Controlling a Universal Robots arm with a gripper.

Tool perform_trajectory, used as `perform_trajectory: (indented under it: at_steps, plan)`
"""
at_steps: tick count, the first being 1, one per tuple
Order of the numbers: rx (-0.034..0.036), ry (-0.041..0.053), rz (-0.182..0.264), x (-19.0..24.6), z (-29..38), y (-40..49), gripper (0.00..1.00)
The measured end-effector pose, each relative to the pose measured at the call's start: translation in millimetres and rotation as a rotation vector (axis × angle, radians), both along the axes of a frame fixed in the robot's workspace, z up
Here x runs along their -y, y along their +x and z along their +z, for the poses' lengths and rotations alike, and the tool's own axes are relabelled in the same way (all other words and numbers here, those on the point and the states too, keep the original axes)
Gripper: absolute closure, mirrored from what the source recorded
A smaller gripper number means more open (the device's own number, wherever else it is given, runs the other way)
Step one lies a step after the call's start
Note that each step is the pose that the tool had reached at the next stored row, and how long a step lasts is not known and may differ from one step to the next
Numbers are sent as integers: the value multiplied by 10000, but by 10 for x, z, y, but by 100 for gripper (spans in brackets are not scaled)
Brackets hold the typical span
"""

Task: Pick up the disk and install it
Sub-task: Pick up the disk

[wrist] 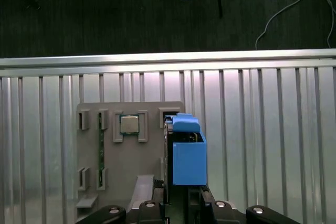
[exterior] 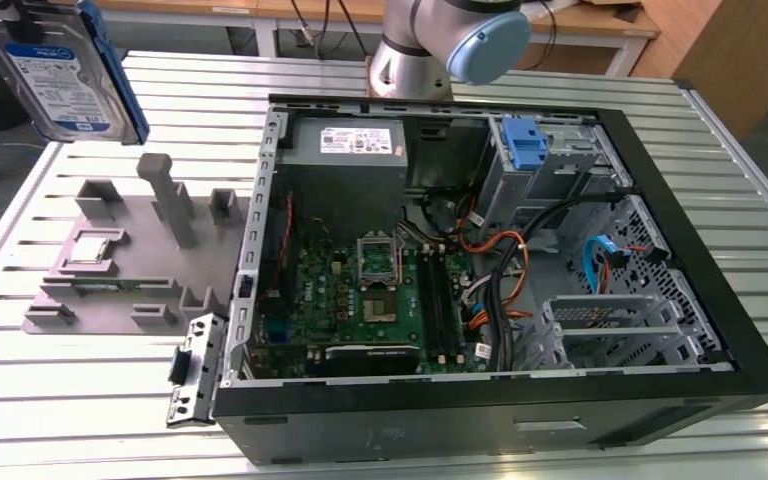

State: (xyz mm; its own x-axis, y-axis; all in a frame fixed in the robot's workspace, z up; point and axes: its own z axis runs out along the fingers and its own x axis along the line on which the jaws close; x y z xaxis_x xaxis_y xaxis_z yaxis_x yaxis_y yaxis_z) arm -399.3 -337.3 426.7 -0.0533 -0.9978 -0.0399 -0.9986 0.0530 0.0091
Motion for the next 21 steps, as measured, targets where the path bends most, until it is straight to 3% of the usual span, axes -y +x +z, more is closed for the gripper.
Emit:
perform_trajectory:
  at_steps: [8,21]
  plan:
    - [-4,0,0,0,76,0,65]
    - [-5,0,0,0,101,0,65]
